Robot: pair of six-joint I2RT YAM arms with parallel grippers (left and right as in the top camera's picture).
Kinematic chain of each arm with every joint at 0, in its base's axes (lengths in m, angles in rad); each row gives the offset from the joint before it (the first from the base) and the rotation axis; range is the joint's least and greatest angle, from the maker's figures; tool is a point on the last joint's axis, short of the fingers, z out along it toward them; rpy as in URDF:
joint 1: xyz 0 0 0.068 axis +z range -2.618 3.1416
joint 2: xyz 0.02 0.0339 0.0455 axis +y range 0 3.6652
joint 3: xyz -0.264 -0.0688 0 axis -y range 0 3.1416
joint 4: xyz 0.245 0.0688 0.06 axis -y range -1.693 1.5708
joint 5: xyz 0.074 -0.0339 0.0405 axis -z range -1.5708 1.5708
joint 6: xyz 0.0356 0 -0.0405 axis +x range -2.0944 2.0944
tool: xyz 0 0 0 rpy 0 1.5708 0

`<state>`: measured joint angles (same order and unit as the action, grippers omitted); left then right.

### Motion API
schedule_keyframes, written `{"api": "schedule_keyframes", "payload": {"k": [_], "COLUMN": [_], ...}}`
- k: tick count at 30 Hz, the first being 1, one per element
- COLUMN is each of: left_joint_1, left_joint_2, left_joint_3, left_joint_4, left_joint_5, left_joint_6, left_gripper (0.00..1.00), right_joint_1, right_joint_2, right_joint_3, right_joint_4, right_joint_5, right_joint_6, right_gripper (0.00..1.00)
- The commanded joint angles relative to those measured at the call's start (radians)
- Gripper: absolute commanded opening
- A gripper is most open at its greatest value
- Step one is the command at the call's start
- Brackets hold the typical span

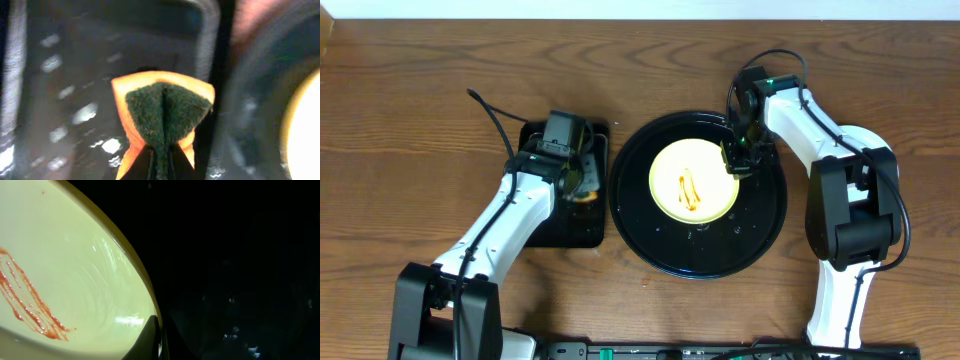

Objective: Clean dirty plates on tray and stack at the side
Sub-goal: 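Grasp the sponge with the left gripper and move it over the yellow plate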

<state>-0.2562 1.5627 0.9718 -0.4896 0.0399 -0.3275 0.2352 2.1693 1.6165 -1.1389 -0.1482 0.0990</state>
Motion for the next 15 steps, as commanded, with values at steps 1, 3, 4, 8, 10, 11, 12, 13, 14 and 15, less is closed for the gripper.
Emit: {"api": "schedule_keyframes", "payload": {"k": [1,3,4,8,10,11,12,13,14,15], "left_joint_1": [-0.021,-0.057,-0.072,-0.136,-0.162,-0.172,-0.182,-0.191,-0.201,-0.211], "left_joint_2": [0.008,0.008,0.008,0.008,0.008,0.008,0.009,0.009,0.011,0.014], "left_joint_3": [-0.003,0.003,0.01,0.079,0.109,0.119,0.124,0.124,0.124,0.124], "left_joint_4": [0.092,0.151,0.16,0.152,0.149,0.149,0.153,0.161,0.164,0.167], "left_joint_5": [0.234,0.259,0.259,0.259,0.254,0.251,0.25,0.25,0.245,0.237], "left_joint_6": [0.049,0.014,-0.004,-0.083,-0.123,-0.146,-0.169,-0.185,-0.196,-0.205], "left_gripper": [0.07,0.07,0.08,0.07,0.07,0.07,0.07,0.07,0.08,0.07], "right_joint_1": [0.01,0.01,0.012,0.024,0.029,0.032,0.034,0.037,0.04,0.042], "right_joint_2": [0.015,0.015,0.015,0.015,0.015,0.015,0.015,0.015,0.015,0.015], "right_joint_3": [0.002,0.002,0.002,0.002,0.002,0.002,0.002,0.002,0.002,0.002], "right_joint_4": [-0.002,-0.002,-0.003,-0.001,0.001,0.002,0.002,0.002,0.002,0.002], "right_joint_5": [0.024,0.024,0.024,0.024,0.024,0.024,0.024,0.024,0.025,0.025], "right_joint_6": [0.016,0.017,0.017,0.016,0.016,0.016,0.016,0.016,0.016,0.016], "right_gripper": [0.01,0.01,0.01,0.01,0.01,0.01,0.01,0.01,0.01,0.01]}}
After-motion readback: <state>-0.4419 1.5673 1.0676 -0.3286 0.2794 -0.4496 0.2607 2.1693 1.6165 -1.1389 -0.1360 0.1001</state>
